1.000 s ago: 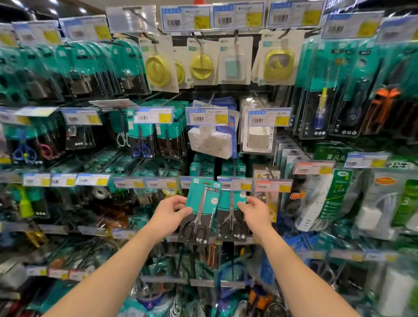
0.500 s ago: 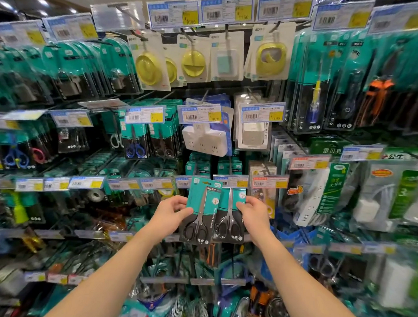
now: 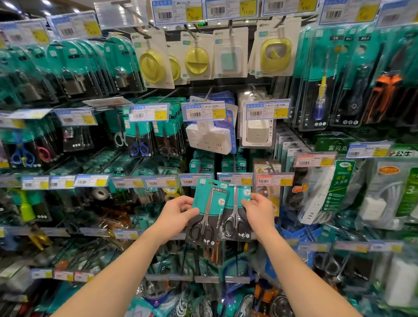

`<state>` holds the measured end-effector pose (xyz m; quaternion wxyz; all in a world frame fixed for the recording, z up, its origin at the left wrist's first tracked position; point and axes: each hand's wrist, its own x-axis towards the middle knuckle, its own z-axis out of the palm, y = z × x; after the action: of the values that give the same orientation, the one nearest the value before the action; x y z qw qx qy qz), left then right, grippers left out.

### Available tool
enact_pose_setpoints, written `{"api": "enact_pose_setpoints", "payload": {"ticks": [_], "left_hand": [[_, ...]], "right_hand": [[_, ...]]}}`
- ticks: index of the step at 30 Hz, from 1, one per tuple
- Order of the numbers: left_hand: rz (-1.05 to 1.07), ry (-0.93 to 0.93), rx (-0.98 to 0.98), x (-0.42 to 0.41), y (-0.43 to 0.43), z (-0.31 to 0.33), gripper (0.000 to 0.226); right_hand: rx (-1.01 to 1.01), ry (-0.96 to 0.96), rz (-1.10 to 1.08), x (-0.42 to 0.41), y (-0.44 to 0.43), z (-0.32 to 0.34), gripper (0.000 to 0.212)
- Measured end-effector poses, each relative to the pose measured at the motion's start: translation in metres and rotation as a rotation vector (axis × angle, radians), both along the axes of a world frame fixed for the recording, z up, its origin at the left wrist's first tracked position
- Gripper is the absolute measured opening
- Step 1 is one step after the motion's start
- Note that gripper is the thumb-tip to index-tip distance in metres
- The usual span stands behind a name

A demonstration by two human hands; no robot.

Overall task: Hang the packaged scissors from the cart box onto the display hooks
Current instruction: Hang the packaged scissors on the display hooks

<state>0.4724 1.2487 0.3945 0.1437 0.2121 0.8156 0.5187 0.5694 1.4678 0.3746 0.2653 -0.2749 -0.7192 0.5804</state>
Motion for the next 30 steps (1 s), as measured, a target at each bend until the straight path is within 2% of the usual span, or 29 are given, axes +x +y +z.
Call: {"api": "enact_pose_setpoints", "payload": {"ticks": [5,9,11,16,24,27,30], "left_hand": [[-0.025,0.001,0.006,0.0,0.0,0.003,0.012],[-0.045,0.003,0.015,0.001,-0.001,0.002,0.013],[-0.048,0.001,0.016,0.0,-0.001,0.0,0.014],[-0.05,0.008,0.01,-0.005,0.0,-0.005,0.014],[-0.057,-0.002,0.028,-0.016,-0.001,-0.01,0.013],[-0.05,-0.007,0.039,-0.017,-0.001,-0.011,0.013],[-0.052,-0.012,0.049,-0.017,-0.003,-0.011,0.013]], "right_hand": [[0.143,-0.082,-0.029,0.003,0.003,-0.001,0.022],[0.264,-0.122,-0.056,0.001,0.003,-0.001,0.019],[0.318,-0.158,-0.085,-0.002,0.004,-0.003,0.026],[0.322,-0.183,-0.133,-0.007,0.0,-0.006,0.028],[0.496,-0.198,-0.216,0.008,-0.021,0.001,0.036],[0.428,-0.218,-0.21,0.002,-0.022,0.001,0.037],[0.261,-0.175,-0.172,-0.011,-0.017,-0.002,0.041]]}}
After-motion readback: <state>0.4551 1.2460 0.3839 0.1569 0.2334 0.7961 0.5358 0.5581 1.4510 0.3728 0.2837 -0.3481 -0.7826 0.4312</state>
